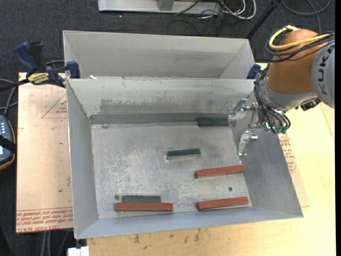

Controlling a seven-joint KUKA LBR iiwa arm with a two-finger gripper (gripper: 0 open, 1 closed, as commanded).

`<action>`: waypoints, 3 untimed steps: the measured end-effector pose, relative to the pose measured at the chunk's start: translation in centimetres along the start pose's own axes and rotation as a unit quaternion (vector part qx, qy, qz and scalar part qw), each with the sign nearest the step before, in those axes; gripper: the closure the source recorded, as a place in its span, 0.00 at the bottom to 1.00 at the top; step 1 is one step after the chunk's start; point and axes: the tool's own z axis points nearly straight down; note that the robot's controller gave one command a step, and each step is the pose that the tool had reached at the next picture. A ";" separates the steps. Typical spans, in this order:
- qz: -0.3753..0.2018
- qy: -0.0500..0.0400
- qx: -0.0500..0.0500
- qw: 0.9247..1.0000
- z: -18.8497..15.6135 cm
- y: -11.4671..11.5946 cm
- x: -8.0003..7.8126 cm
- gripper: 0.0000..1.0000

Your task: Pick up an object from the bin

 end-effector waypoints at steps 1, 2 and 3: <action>-0.001 -0.004 0.001 1.000 -0.5 0.0 -0.2 0.00; -0.029 -0.006 0.001 1.000 4.4 2.7 2.3 0.00; 0.021 -0.002 -0.001 1.000 7.5 2.7 3.4 0.00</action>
Offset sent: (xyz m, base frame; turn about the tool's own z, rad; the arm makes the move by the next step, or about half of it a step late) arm -0.0448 0.0489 -0.0853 -0.1084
